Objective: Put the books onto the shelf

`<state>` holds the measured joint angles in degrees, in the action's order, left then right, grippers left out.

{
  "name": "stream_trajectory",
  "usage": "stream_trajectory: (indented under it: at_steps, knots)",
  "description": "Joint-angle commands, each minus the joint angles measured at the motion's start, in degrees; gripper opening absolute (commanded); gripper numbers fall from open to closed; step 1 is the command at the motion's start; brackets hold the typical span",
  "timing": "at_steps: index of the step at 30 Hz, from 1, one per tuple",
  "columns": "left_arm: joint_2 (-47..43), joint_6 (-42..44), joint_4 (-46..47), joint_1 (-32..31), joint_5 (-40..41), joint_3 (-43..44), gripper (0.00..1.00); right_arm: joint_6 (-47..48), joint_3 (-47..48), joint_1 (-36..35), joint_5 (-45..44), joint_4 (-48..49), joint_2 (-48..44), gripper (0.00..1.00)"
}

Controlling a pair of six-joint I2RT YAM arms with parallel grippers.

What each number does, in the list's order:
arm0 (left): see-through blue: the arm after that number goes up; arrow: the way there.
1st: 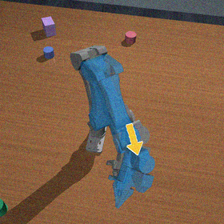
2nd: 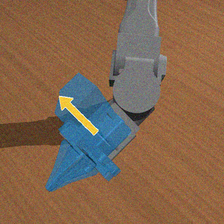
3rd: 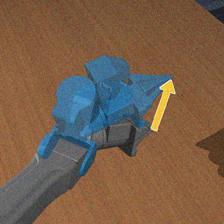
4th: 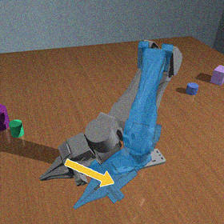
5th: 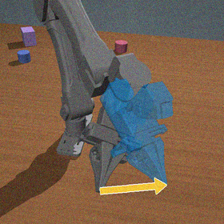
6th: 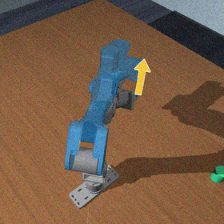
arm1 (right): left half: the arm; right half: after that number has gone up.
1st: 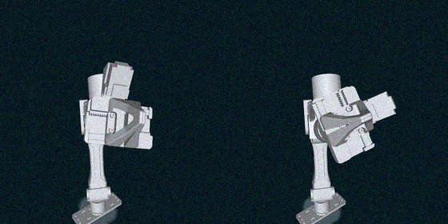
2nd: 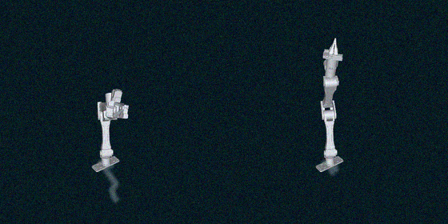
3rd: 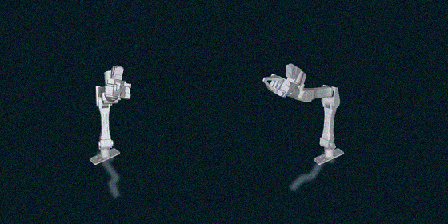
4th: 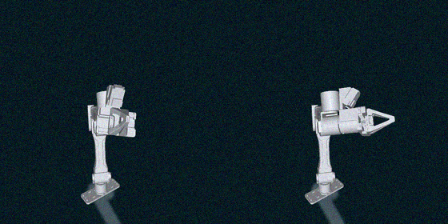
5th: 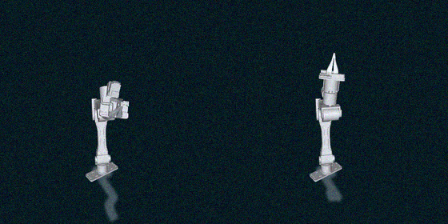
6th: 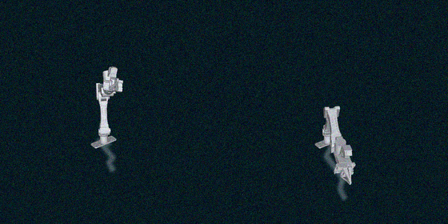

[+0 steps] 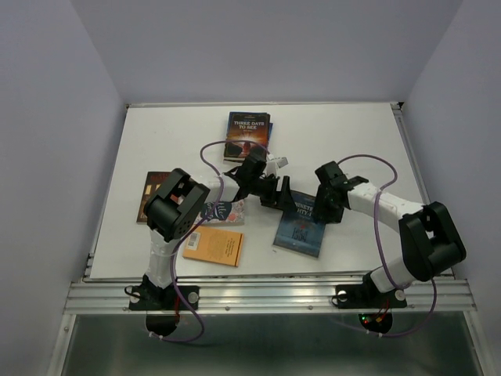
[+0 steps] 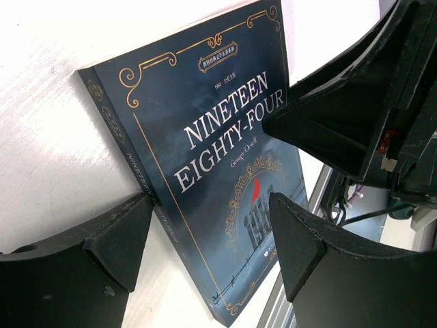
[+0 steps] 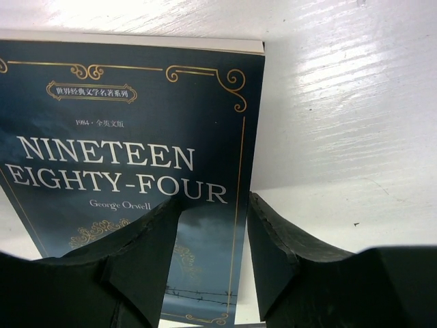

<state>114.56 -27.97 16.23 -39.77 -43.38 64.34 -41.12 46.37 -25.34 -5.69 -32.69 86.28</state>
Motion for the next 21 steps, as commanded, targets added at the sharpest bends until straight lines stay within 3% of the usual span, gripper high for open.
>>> stream_trajectory:
  at_steps: [1, 8, 17, 21]
  knots:
    - [-0.8, -2.1, -1.5, -3.1, -7.3, -0.4, 0.80, -1.2, -6.6, -1.2, 3.6, 4.8, 14.6, 0.53]
    - [1.3, -1.0, -6.1, -0.9, -2.7, 2.3, 0.79, 0.9, -1.8, -1.2, 3.8, 9.1, 16.5, 0.53]
    - [-1.4, 2.0, -15.3, 4.6, 10.2, 7.1, 0.79, 4.3, 6.4, 1.3, 2.9, 13.0, 19.0, 0.52]
    - [-2.9, 3.4, -19.2, 4.8, 15.8, 7.5, 0.79, 6.4, 6.6, 1.3, 1.2, 12.4, 15.7, 0.59]
